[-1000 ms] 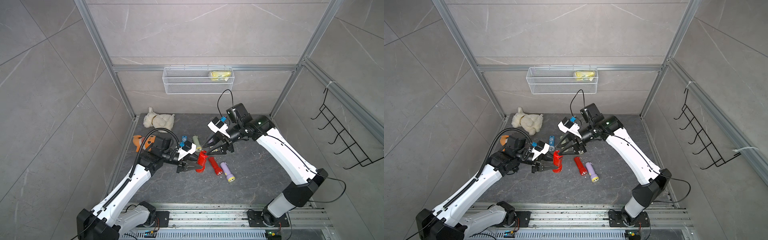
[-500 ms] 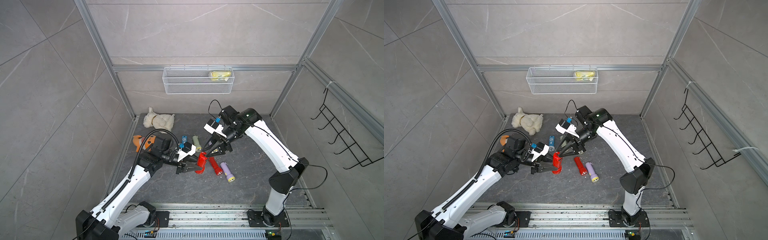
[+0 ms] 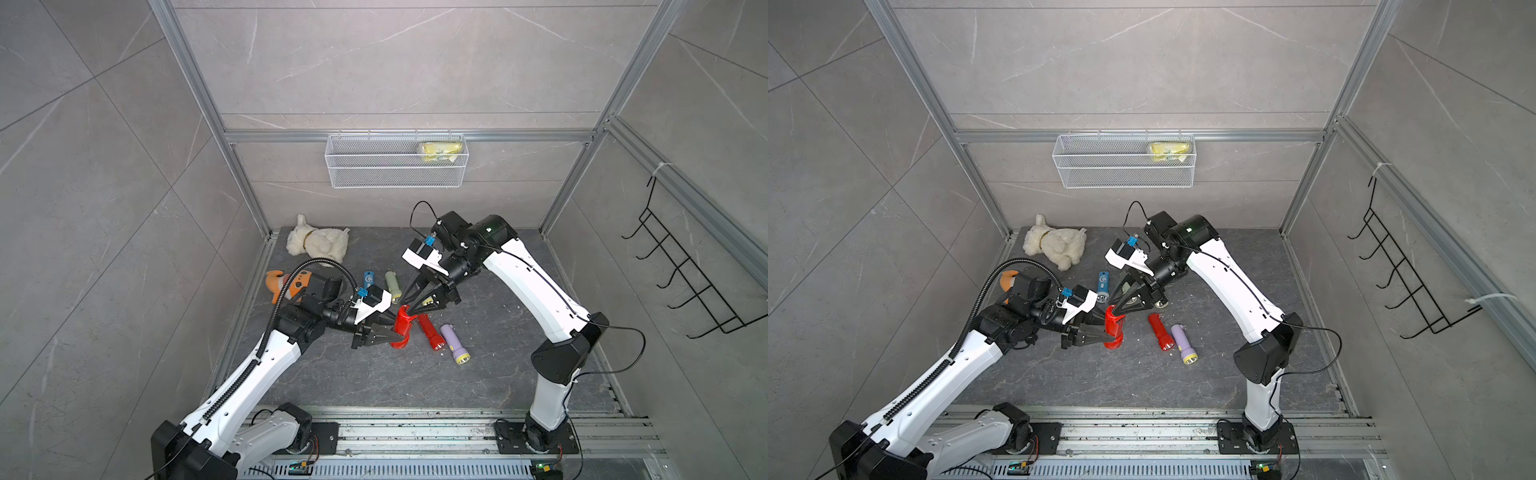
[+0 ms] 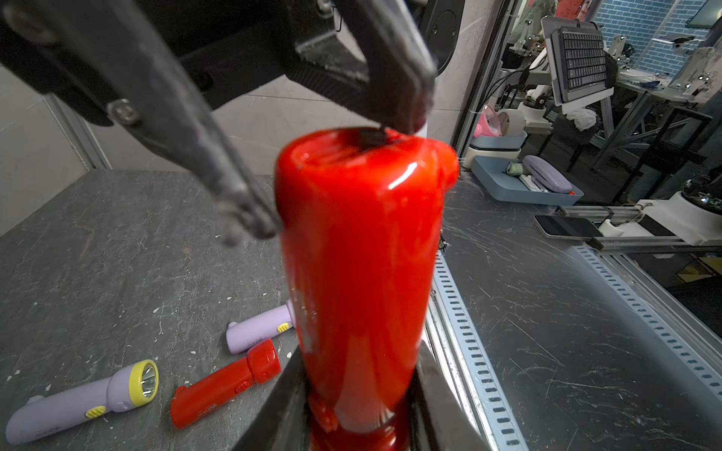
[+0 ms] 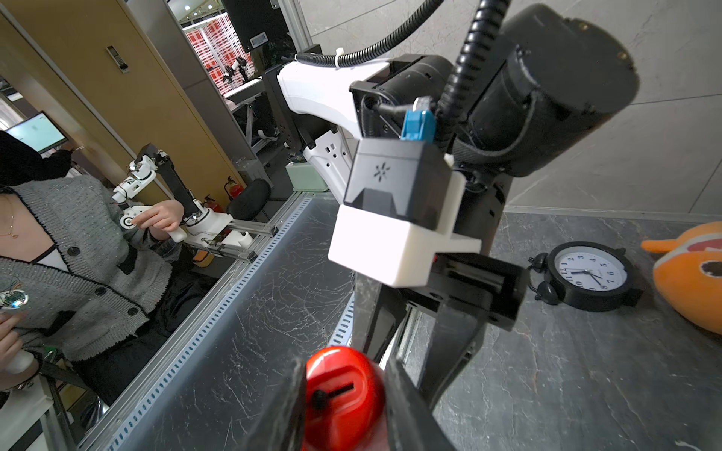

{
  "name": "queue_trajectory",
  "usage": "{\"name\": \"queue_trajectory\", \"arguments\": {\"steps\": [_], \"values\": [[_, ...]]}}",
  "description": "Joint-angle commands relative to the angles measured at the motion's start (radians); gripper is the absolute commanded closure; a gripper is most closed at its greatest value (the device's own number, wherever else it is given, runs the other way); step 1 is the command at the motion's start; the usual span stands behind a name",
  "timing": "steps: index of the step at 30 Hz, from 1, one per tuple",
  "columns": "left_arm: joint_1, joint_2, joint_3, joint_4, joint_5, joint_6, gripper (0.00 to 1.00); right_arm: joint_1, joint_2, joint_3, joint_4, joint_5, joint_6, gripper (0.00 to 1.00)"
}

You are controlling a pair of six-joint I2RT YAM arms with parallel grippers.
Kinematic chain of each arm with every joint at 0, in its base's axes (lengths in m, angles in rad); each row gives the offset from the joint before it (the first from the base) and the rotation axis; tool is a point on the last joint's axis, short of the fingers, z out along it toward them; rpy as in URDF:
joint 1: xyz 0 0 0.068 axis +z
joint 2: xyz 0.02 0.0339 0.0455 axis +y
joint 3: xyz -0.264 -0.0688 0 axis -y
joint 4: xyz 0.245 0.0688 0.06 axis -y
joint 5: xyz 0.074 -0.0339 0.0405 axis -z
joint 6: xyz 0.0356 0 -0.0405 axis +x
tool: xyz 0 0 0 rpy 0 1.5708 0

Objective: Close the plug at the bottom of the flashlight
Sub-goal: Close the plug of the flashlight.

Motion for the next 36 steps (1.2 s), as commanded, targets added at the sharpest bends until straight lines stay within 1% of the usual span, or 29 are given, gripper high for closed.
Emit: {"name": "queue_trajectory", "arguments": {"steps": [1, 4, 12, 22, 25, 29, 36], "values": [[0.006, -0.012, 0.024, 0.006, 0.012, 0.012, 1.0, 0.013, 0.011, 0.022, -0.038, -0.008, 0.007, 0.66], [0.007, -0.015, 0.024, 0.004, 0.012, 0.015, 1.0, 0.015, 0.009, 0.013, -0.017, -0.001, 0.026, 0.69], [0.006, -0.033, 0.018, 0.009, 0.01, 0.015, 1.0, 0.017, 0.019, 0.012, -0.003, -0.012, 0.023, 0.79], [0.006, -0.037, 0.015, 0.018, 0.013, 0.014, 1.0, 0.018, 0.065, 0.089, -0.101, -0.031, -0.056, 0.95], [0.006, -0.037, 0.014, 0.018, 0.012, 0.015, 1.0, 0.016, 0.081, 0.119, -0.112, -0.027, -0.052, 0.95], [0.007, -0.038, 0.015, 0.015, 0.015, 0.015, 1.0, 0.016, 0.105, 0.193, -0.12, -0.018, -0.031, 0.91], [0.006, -0.043, 0.01, 0.018, 0.018, 0.013, 1.0, 0.008, 0.152, 0.349, -0.115, 0.052, 0.045, 0.85]]}}
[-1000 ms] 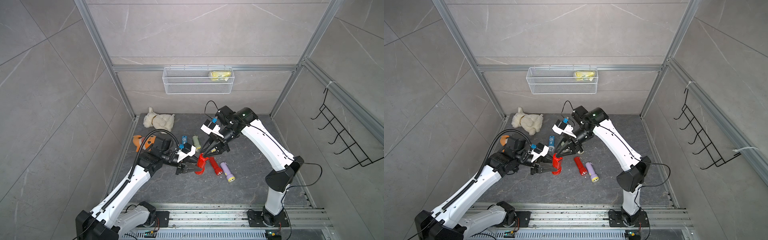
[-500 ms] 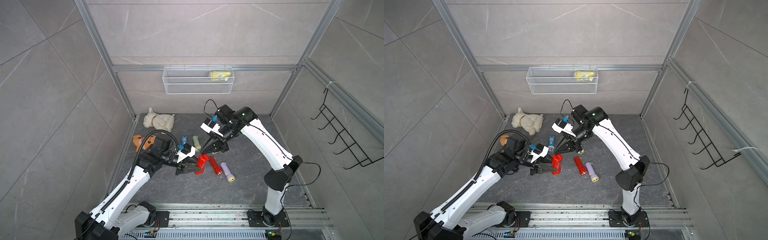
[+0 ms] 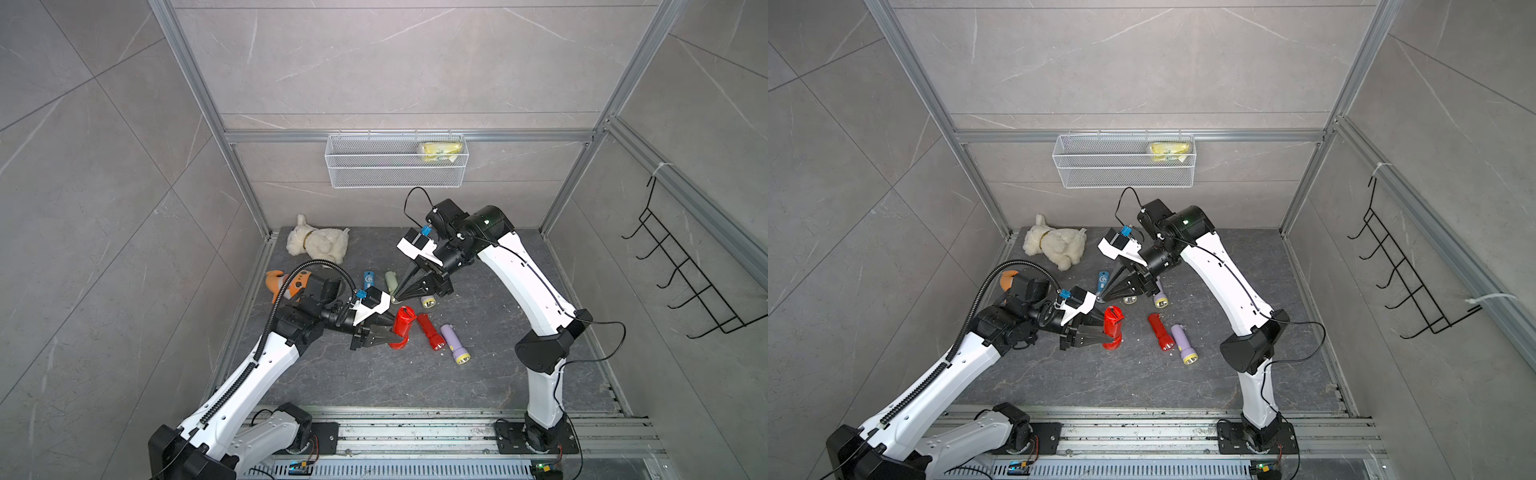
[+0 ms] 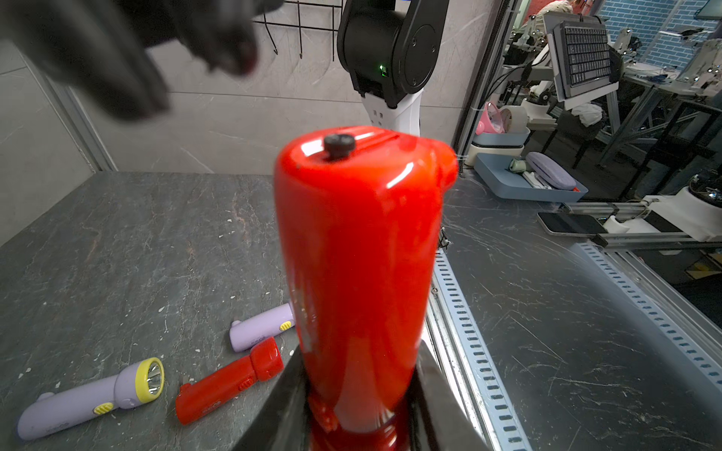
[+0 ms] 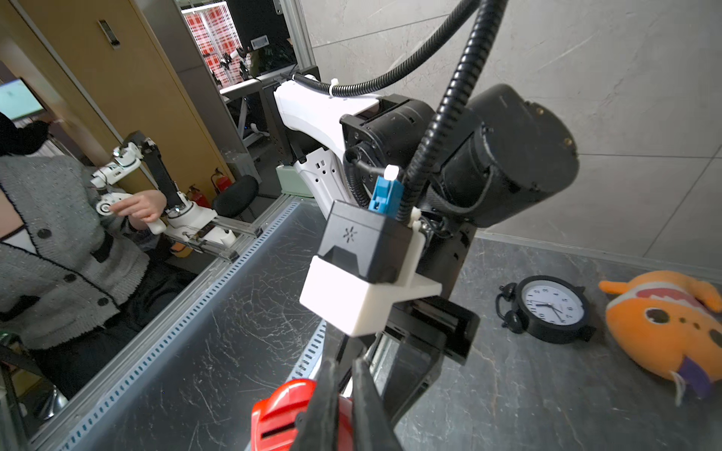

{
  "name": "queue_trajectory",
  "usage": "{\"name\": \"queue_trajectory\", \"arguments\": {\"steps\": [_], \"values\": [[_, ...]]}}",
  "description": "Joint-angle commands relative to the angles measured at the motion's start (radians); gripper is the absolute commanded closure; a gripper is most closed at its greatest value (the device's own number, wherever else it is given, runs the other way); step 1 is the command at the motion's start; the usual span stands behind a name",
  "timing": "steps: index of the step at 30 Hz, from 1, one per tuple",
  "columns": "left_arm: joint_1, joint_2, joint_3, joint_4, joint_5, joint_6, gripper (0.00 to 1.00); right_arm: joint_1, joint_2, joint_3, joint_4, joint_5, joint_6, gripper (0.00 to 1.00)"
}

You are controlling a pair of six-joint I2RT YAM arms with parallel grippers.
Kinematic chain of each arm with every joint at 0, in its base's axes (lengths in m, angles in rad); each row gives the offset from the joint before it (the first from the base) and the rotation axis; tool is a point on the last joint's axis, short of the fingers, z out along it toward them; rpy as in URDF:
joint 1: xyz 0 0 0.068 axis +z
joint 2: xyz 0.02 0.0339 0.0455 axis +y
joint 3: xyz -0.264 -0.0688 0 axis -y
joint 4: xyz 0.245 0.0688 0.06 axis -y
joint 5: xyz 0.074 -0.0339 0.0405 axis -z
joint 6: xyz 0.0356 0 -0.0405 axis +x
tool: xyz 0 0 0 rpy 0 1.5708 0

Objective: Close the plug at the bottom of the flashlight
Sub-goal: Close the plug of the flashlight, then place the flashlight at the center of the board.

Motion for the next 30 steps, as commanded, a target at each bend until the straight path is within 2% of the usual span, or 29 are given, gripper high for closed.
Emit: {"name": "queue_trajectory", "arguments": {"steps": [1, 4, 6, 8, 9, 12, 13, 16, 19, 21, 25, 30], "values": [[0.006, -0.024, 0.011, 0.031, 0.027, -0.005, 1.0, -0.008, 0.031, 0.066, -0.068, 0.041, 0.058, 0.84], [0.006, -0.024, 0.009, 0.053, -0.018, -0.034, 1.0, -0.049, 0.026, 0.082, -0.027, 0.048, 0.128, 0.8], [0.007, -0.028, -0.008, 0.14, -0.138, -0.136, 1.0, -0.099, -0.003, 0.046, 0.05, 0.034, 0.213, 0.76], [0.007, -0.023, -0.026, 0.237, -0.278, -0.249, 1.0, -0.147, -0.072, -0.075, 0.218, 0.037, 0.361, 0.75], [0.006, -0.014, -0.027, 0.276, -0.353, -0.308, 1.0, -0.161, -0.133, -0.187, 0.366, 0.085, 0.479, 0.75], [0.006, 0.046, 0.016, 0.289, -0.516, -0.409, 1.0, -0.163, -0.375, -0.6, 0.842, 0.431, 0.761, 0.75], [0.006, 0.068, 0.04, 0.28, -0.549, -0.43, 1.0, -0.166, -0.425, -0.673, 0.911, 0.495, 0.796, 0.75], [0.006, 0.15, 0.115, 0.25, -0.68, -0.493, 1.0, -0.173, -0.523, -0.783, 1.014, 0.645, 0.906, 0.76], [0.006, 0.222, 0.178, 0.242, -0.842, -0.586, 1.0, -0.173, -0.606, -0.899, 1.106, 0.894, 1.015, 0.75], [0.006, 0.284, 0.246, 0.19, -0.942, -0.669, 1.0, -0.173, -0.675, -0.987, 1.157, 1.01, 1.051, 0.75], [0.006, 0.416, 0.382, 0.09, -0.923, -0.742, 1.0, -0.174, -0.788, -1.126, 1.214, 1.137, 1.089, 0.73], [0.002, 0.637, 0.572, 0.012, -0.864, -0.954, 1.0, -0.172, -0.954, -1.285, 1.244, 1.47, 1.187, 0.77]]}}
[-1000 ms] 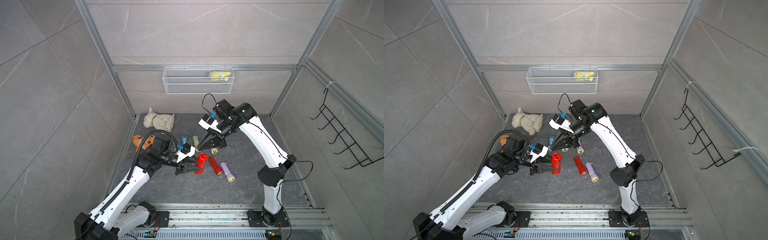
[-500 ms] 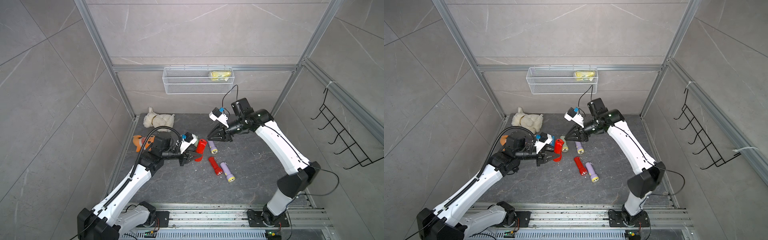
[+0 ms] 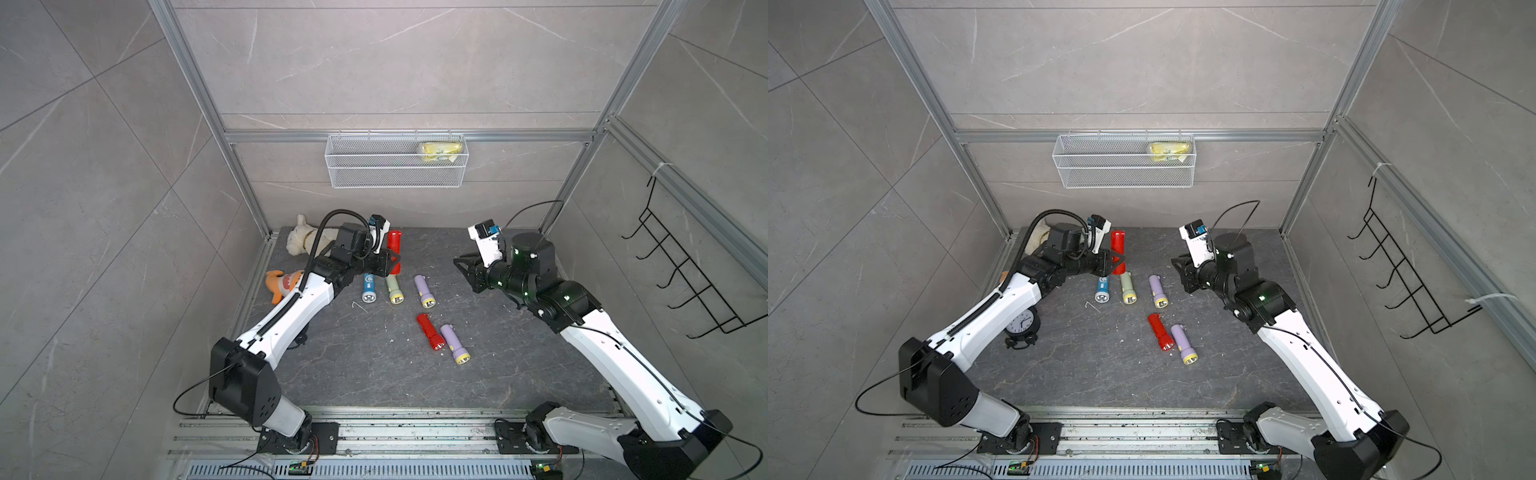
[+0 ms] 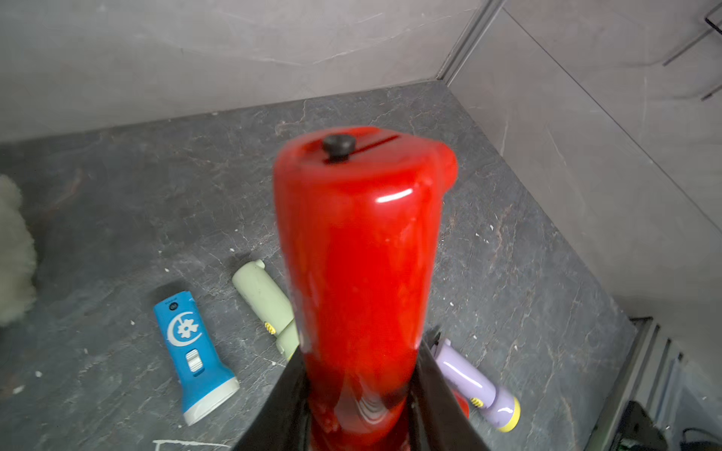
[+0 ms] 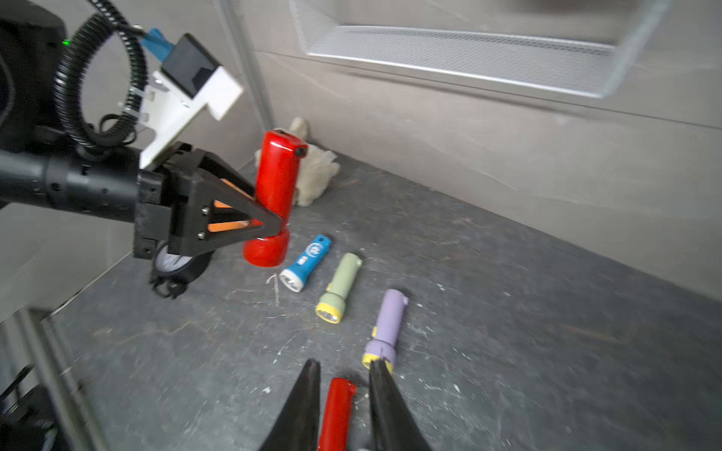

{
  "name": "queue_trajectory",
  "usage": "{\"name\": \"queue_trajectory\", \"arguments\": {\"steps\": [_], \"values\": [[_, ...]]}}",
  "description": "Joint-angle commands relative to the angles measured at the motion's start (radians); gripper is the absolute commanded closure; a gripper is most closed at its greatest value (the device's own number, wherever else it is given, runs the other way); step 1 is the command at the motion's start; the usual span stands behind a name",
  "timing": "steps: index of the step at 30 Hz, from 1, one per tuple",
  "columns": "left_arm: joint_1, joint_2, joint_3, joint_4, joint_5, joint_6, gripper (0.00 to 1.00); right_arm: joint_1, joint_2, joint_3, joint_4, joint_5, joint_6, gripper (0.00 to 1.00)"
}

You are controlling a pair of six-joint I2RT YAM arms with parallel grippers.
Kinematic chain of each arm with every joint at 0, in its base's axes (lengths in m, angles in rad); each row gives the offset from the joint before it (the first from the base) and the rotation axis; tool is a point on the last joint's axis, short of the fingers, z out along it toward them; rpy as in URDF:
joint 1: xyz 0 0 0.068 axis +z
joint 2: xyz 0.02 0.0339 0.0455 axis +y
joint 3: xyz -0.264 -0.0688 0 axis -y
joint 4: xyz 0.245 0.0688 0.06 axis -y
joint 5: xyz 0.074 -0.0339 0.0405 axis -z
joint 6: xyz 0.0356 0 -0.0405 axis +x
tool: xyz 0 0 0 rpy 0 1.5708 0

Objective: Close the plug at the bottom of the flashlight
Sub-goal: Place the flashlight at the center of the board.

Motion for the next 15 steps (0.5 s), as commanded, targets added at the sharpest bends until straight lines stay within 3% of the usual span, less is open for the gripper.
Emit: {"name": "queue_trajectory", "arguments": {"steps": [1, 3, 7, 15], "values": [[-0.006, 0.14, 0.136, -0.075, 0.039, -0.213, 1.0, -0.001, -0.092, -0.067, 0.063, 0.277, 0.097, 0.77], [-0.033, 0.251, 0.217, -0.098, 0.089, -0.297, 1.0, 0.0, -0.104, -0.065, 0.026, 0.302, 0.106, 0.77], [-0.081, 0.417, 0.317, -0.138, 0.065, -0.474, 1.0, -0.001, -0.075, -0.035, -0.046, 0.296, 0.112, 0.78], [-0.209, 0.652, 0.613, -0.254, 0.089, -0.552, 1.0, -0.001, -0.076, -0.076, -0.043, 0.277, 0.134, 0.78]]}}
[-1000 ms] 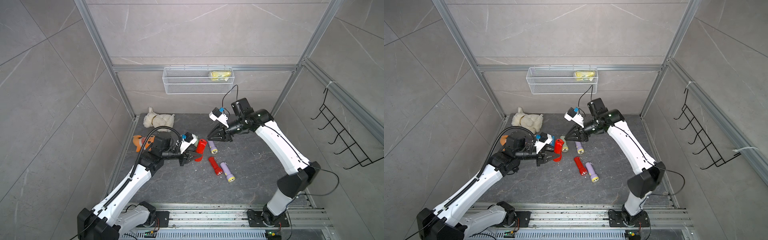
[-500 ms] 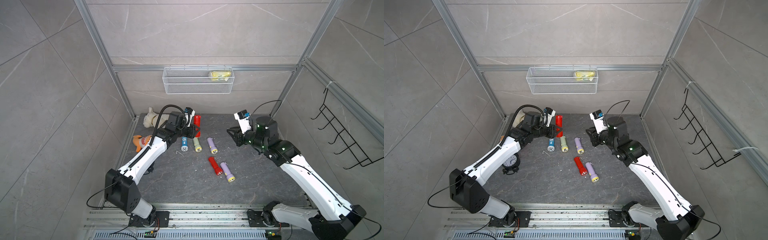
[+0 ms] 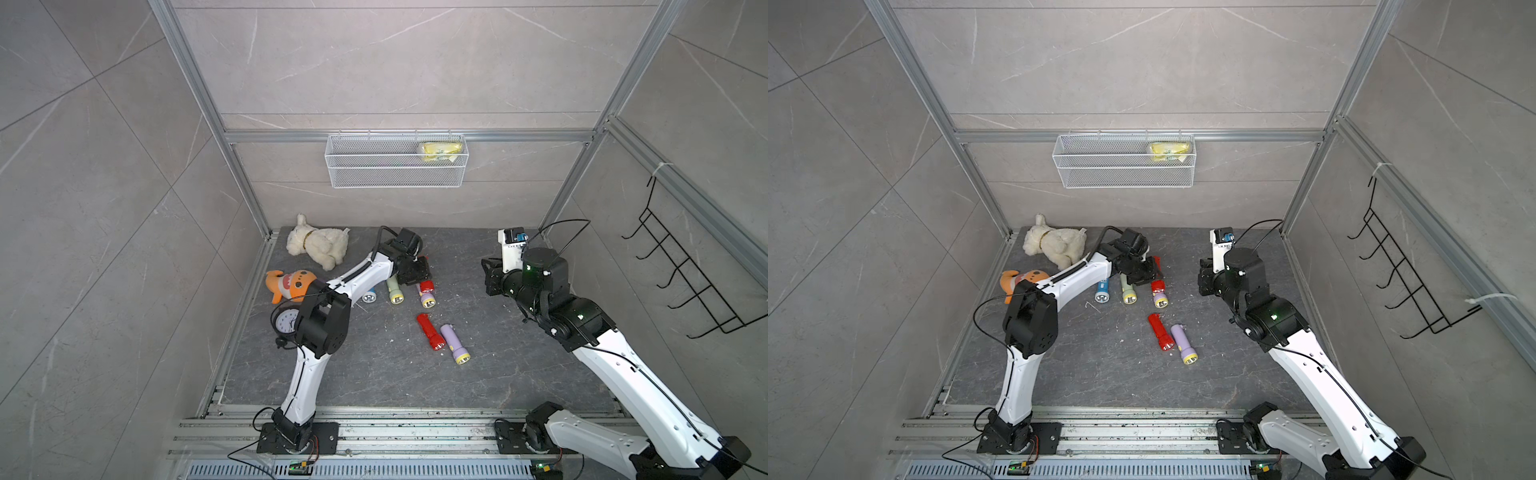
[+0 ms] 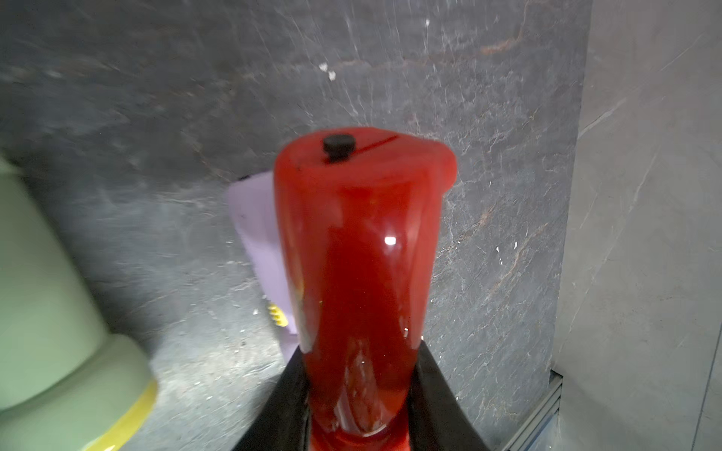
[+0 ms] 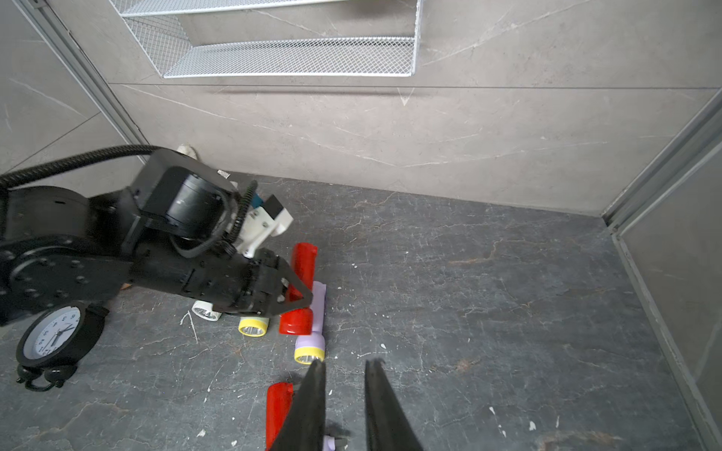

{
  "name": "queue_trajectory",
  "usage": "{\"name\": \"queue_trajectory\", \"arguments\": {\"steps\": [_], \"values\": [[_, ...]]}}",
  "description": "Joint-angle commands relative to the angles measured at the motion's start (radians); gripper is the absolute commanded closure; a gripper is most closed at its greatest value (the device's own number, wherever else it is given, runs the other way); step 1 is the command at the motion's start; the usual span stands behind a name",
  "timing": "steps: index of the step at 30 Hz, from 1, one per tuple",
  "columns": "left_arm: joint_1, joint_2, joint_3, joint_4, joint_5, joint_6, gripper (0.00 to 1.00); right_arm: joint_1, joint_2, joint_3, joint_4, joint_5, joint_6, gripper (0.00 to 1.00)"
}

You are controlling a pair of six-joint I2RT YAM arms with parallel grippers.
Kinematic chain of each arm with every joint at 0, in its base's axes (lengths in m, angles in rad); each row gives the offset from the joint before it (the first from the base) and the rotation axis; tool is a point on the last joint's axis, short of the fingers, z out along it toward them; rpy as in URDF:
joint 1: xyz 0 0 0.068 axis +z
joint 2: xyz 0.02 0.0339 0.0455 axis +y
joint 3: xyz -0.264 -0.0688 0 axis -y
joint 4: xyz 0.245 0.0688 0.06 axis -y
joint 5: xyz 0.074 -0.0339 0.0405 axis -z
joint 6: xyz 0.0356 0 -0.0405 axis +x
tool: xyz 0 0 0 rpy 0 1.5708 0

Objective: Close the plug at the bottom of the flashlight
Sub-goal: Place the flashlight at the center of the board.

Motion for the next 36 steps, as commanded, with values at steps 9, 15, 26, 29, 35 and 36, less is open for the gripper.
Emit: {"name": "queue_trajectory", "arguments": {"steps": [9, 15, 26, 29, 35, 36], "values": [[-0.089, 0.227, 0.288, -0.082, 0.128, -0.171, 1.0, 0.0, 0.001, -0.037, -0.01, 0.02, 0.035, 0.78], [-0.092, 0.266, 0.292, -0.066, 0.149, -0.226, 1.0, -0.001, 0.005, -0.047, 0.005, 0.017, 0.036, 0.78], [-0.089, 0.298, 0.274, 0.002, 0.188, -0.294, 0.95, 0.0, 0.007, -0.057, 0.013, 0.024, 0.033, 0.78], [-0.09, 0.302, 0.271, 0.008, 0.198, -0.297, 0.9, -0.002, 0.008, -0.062, 0.016, 0.026, 0.032, 0.79], [-0.088, 0.293, 0.266, 0.003, 0.208, -0.276, 0.71, -0.001, 0.01, -0.066, 0.022, 0.026, 0.032, 0.79], [-0.088, 0.289, 0.261, 0.005, 0.204, -0.277, 0.7, -0.001, 0.009, -0.068, 0.023, 0.026, 0.033, 0.79]]}}
